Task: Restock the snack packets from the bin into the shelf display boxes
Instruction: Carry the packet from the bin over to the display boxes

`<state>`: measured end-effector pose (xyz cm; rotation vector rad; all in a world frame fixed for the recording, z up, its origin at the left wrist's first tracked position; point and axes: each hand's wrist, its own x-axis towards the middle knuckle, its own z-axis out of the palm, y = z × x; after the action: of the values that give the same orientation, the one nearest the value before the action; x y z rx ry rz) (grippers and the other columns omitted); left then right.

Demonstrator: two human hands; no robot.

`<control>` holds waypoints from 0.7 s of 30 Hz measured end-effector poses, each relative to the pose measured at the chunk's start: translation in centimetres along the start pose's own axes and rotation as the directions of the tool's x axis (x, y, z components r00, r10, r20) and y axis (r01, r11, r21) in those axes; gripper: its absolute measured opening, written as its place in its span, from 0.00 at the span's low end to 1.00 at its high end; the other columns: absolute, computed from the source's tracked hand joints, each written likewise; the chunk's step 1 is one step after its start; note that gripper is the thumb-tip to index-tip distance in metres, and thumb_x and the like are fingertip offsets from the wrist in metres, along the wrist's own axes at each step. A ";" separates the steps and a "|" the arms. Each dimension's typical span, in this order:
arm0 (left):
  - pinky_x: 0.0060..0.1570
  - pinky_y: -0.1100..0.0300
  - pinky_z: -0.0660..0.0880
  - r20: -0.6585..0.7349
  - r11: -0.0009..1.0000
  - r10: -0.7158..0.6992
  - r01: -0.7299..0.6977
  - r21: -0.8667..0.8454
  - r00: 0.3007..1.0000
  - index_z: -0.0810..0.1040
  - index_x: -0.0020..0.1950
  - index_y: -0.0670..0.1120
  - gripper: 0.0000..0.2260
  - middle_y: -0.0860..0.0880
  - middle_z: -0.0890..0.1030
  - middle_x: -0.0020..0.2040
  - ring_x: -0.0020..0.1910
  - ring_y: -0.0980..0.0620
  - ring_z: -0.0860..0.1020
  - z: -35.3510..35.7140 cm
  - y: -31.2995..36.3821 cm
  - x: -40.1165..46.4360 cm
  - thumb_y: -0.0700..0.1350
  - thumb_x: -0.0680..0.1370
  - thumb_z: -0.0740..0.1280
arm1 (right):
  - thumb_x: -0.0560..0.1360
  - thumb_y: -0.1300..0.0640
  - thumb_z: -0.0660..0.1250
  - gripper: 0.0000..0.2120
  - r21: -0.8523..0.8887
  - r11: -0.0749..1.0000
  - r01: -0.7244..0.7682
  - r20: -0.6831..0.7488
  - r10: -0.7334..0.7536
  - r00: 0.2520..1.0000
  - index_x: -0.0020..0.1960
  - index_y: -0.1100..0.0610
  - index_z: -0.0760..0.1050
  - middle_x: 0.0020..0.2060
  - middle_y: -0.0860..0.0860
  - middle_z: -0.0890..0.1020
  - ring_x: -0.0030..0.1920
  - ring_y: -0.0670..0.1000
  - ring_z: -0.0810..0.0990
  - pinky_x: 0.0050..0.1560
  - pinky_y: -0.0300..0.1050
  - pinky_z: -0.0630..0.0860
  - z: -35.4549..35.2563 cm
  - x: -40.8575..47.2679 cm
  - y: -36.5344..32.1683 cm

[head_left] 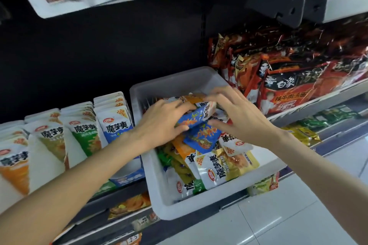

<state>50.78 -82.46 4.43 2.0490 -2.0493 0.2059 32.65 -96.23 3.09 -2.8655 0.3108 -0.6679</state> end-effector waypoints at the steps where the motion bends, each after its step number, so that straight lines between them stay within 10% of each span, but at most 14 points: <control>1: 0.56 0.55 0.69 -0.120 0.997 0.075 -0.073 0.027 0.990 0.76 0.61 0.50 0.17 0.51 0.81 0.54 0.51 0.48 0.78 -0.8 -0.3 -0.8 0.50 0.73 0.70 | 0.75 0.45 0.63 0.21 -0.005 1.000 0.009 -0.016 -0.009 1.000 0.65 0.52 0.69 0.64 0.52 0.70 0.62 0.54 0.70 0.60 0.48 0.69 -0.2 0.4 -0.6; 3: 0.55 0.56 0.70 -0.315 0.989 0.133 -0.148 -0.023 0.940 0.79 0.54 0.50 0.12 0.53 0.83 0.48 0.45 0.53 0.78 -2.2 -0.8 -2.7 0.51 0.73 0.69 | 0.76 0.45 0.64 0.17 -0.003 0.999 0.037 -0.044 -0.037 0.998 0.61 0.52 0.74 0.60 0.50 0.75 0.60 0.53 0.73 0.59 0.50 0.70 -0.5 1.0 -2.1; 6: 0.45 0.55 0.76 -0.452 0.928 -0.195 0.014 -0.373 0.870 0.79 0.50 0.56 0.08 0.58 0.82 0.43 0.41 0.55 0.79 -4.5 -0.9 -6.0 0.55 0.73 0.69 | 0.76 0.53 0.68 0.07 0.312 0.945 -0.097 -0.083 0.129 0.988 0.51 0.56 0.78 0.46 0.48 0.82 0.48 0.48 0.79 0.50 0.47 0.75 -1.2 2.1 -4.9; 11: 0.38 0.64 0.77 -0.296 0.527 -0.662 0.147 -0.837 0.688 0.76 0.43 0.57 0.12 0.60 0.82 0.39 0.38 0.61 0.80 -4.7 -1.4 -11.1 0.48 0.67 0.77 | 0.70 0.60 0.73 0.08 0.847 0.468 -0.254 0.117 0.301 0.946 0.48 0.53 0.79 0.43 0.48 0.85 0.44 0.48 0.84 0.48 0.43 0.80 -1.2 5.2 -9.5; 15: 0.34 0.62 0.76 -0.258 0.411 -0.755 0.128 -0.903 0.602 0.75 0.39 0.57 0.12 0.59 0.80 0.36 0.37 0.58 0.78 -3.7 -2.4 -15.2 0.49 0.66 0.78 | 0.72 0.56 0.72 0.02 0.707 0.675 -0.210 0.128 0.170 0.977 0.43 0.52 0.80 0.38 0.46 0.85 0.37 0.40 0.81 0.39 0.35 0.77 0.5 7.5 -13.2; 21: 0.34 0.64 0.74 -0.260 0.503 -0.774 0.311 -0.806 0.577 0.70 0.41 0.53 0.11 0.55 0.79 0.38 0.39 0.61 0.78 -2.1 -3.4 -18.4 0.48 0.71 0.74 | 0.74 0.57 0.71 0.11 0.422 0.904 0.075 -0.060 -0.054 0.997 0.40 0.65 0.77 0.30 0.58 0.80 0.31 0.48 0.80 0.27 0.36 0.71 2.0 11.1 -16.2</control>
<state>54.13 -64.15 1.40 1.7075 -0.7415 -0.0479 45.91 -83.06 9.57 -2.4534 0.0626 -0.7145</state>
